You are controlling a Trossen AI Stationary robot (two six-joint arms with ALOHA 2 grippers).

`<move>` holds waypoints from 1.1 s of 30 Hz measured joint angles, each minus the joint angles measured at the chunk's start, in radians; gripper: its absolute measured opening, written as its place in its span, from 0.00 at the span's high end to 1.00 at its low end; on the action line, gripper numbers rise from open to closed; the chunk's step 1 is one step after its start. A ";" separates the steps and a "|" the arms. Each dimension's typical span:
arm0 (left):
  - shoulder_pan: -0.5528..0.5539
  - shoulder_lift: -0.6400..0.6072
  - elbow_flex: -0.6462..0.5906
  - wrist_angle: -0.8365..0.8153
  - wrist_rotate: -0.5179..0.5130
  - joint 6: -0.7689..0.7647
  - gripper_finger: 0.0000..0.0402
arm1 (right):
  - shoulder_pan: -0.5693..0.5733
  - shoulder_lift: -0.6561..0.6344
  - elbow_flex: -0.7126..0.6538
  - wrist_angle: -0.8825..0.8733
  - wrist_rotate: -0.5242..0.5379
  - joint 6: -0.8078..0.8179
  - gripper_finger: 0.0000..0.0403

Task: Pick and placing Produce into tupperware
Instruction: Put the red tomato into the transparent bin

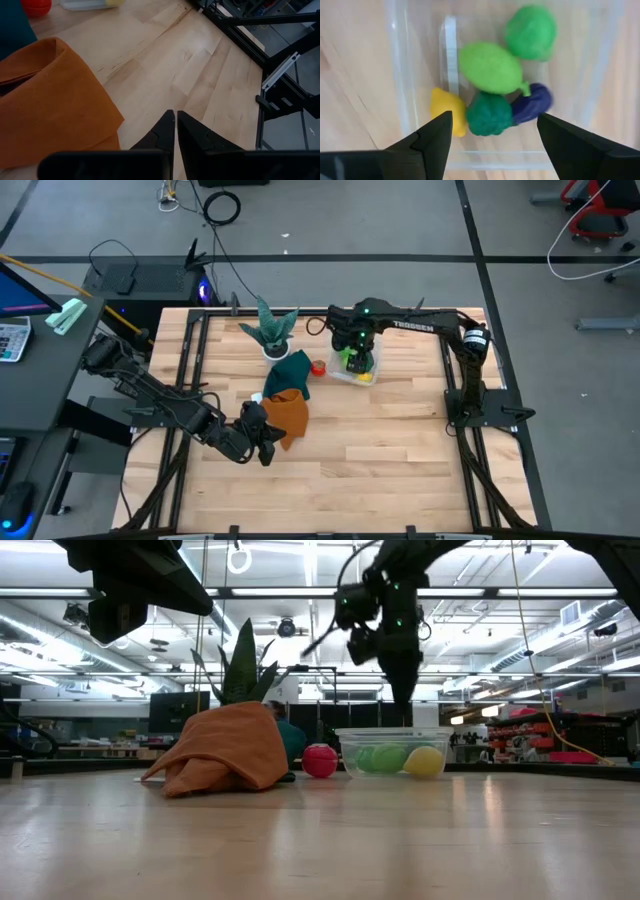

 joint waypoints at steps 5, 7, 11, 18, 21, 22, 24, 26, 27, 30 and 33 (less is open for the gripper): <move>0.000 0.000 0.000 0.000 0.000 -0.006 0.95 | 0.003 0.000 0.124 -0.050 0.005 0.001 0.38; -0.003 0.000 0.000 0.000 0.001 -0.007 0.96 | 0.010 0.000 0.175 -0.064 0.003 0.008 0.38; -0.014 0.000 0.000 0.000 0.001 -0.007 0.96 | 0.047 0.000 0.268 -0.078 -0.016 0.011 0.38; -0.019 0.000 0.000 0.000 0.001 -0.006 0.93 | 0.139 -0.002 0.320 -0.003 -0.024 0.031 0.38; -0.018 0.000 0.000 0.000 0.001 -0.006 0.92 | 0.178 -0.005 0.320 0.063 -0.026 0.054 0.38; -0.018 0.000 0.000 0.000 0.001 -0.006 0.92 | 0.190 -0.006 0.320 0.083 -0.026 0.063 0.38; -0.018 0.000 0.000 0.000 0.001 -0.006 0.93 | 0.213 -0.006 0.320 0.121 -0.026 0.082 0.38; -0.018 0.000 0.000 0.000 0.001 -0.006 0.93 | 0.235 -0.006 0.320 0.145 -0.026 0.105 0.39; -0.018 0.000 0.000 0.000 0.001 -0.006 0.94 | 0.246 -0.006 0.320 0.154 -0.026 0.113 0.39; -0.018 0.000 0.000 0.000 0.001 -0.005 0.95 | 0.277 -0.006 0.316 0.178 -0.018 0.127 0.39; -0.018 0.000 0.000 -0.001 0.001 -0.004 0.95 | 0.301 -0.006 0.292 0.213 -0.007 0.143 0.39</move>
